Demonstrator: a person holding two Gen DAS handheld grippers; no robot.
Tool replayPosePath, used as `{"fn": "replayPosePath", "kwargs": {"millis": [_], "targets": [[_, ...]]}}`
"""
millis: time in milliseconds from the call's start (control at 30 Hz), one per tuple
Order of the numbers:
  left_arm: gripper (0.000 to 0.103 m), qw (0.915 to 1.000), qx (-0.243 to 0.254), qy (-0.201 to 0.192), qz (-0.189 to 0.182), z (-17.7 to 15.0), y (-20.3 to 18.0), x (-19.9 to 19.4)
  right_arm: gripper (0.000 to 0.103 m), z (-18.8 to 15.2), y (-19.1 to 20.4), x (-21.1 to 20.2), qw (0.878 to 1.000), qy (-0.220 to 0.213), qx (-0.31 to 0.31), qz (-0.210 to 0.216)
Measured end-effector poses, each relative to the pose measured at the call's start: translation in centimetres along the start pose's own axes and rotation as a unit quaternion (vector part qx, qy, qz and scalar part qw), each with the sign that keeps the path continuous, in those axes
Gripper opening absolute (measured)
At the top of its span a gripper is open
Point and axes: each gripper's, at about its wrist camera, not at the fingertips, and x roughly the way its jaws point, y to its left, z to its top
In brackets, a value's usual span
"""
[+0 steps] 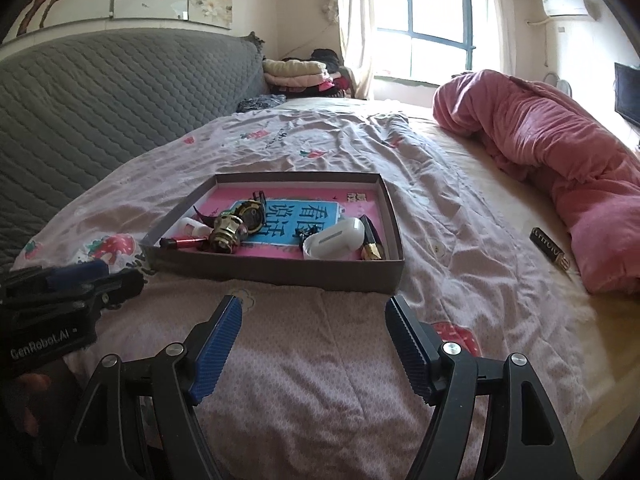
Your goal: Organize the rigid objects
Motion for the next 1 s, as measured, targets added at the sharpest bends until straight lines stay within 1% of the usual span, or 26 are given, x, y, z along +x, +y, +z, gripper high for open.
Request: {"fn": "replayPosePath", "kwargs": {"millis": [167,467,667,833,1000], "targets": [[0.049,0.9999,-0.005,0.008,-0.008,-0.4,0.1,-0.2,0.075,-0.3,0.1,-0.4,1.000,0.004,0.005,0.003],[0.049,0.9999,-0.007,0.010,0.004,-0.9,0.1,-0.7,0.075,-0.5,0.6,-1.4,1.000,-0.006,-0.001,0.003],[0.049,0.9999,-0.006,0.009,-0.001,-1.0,0.0,-0.7,0.075,-0.6,0.4,-1.5,1.000,-0.007,0.008,0.003],[0.049,1.0000,-0.002,0.005,0.002,-1.3,-0.3,-0.4,0.075,-0.9,0.0,-0.9,1.000,0.000,0.011,0.003],[0.049,0.9998,-0.004,0.017,0.002,-1.6,-0.2,0.9,0.075,-1.1,-0.2,0.4,1.000,0.015,0.011,0.003]]}}
